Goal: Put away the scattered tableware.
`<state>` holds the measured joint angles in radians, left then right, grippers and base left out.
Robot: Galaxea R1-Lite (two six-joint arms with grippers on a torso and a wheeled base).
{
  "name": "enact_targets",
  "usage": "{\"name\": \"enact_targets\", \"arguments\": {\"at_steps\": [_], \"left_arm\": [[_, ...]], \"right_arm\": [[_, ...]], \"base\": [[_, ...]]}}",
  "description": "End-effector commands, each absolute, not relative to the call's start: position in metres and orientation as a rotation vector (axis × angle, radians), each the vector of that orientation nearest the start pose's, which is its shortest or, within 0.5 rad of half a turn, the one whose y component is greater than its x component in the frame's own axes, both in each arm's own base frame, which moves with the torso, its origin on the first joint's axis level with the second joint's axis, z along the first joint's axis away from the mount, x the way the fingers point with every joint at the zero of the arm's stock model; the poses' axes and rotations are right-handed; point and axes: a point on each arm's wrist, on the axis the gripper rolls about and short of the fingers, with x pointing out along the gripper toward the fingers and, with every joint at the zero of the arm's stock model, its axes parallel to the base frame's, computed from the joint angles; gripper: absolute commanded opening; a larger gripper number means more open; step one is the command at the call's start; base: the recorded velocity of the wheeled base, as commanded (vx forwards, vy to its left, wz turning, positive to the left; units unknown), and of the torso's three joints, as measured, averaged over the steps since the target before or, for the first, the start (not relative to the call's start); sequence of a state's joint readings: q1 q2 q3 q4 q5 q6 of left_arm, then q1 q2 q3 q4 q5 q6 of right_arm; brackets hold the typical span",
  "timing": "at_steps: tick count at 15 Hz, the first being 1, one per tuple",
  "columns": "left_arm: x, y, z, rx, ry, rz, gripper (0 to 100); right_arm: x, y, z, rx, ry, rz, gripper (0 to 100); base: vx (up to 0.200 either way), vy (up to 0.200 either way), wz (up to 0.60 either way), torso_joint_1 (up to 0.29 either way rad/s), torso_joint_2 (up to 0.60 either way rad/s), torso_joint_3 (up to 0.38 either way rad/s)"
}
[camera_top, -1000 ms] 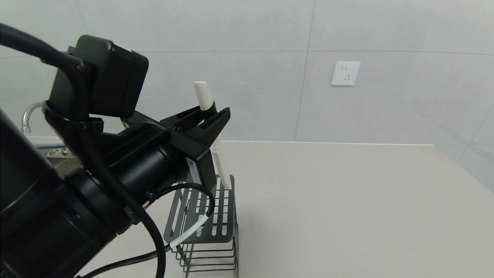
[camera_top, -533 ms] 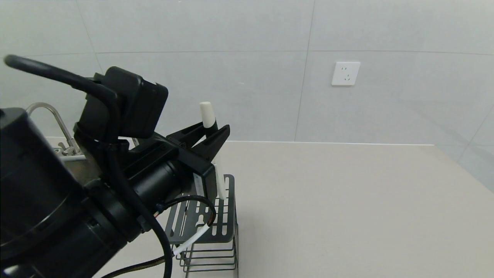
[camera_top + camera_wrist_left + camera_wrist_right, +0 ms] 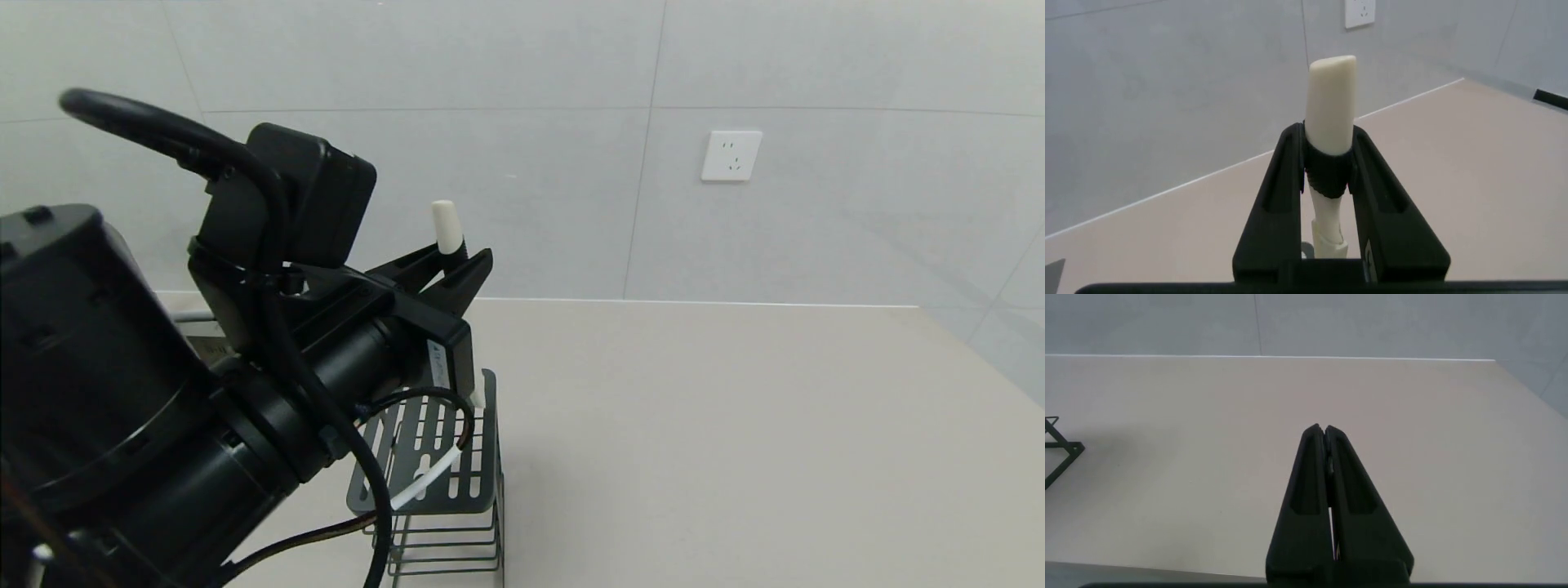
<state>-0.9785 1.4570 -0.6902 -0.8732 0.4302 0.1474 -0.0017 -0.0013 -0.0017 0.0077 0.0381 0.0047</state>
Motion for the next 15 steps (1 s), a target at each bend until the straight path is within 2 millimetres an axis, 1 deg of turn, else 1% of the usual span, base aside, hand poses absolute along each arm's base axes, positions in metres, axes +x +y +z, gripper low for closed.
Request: {"name": "enact_targets", "arguments": {"at_steps": [1, 6, 15], "left_arm": [[0.1482, -0.2026, 0.2379, 0.085, -0.108, -0.536, 0], [0.1548, -0.2018, 0.2369, 0.100, -0.106, -0.507, 0], [0.1553, -0.2012, 0.2338, 0.103, -0.095, -0.507, 0]], "right_arm": [[-0.0229, 0.0009, 0.0751, 0.005, 0.006, 0.037, 0], [-0.0229, 0.0009, 0.0751, 0.003, 0.006, 0.037, 0], [-0.0229, 0.0009, 0.0751, 0.003, 0.006, 0.037, 0]], "base": [[0.000, 0.000, 0.00, 0.000, 0.00, 0.000], [0.000, 0.000, 0.00, 0.000, 0.00, 0.000], [0.000, 0.000, 0.00, 0.000, 0.00, 0.000]]}}
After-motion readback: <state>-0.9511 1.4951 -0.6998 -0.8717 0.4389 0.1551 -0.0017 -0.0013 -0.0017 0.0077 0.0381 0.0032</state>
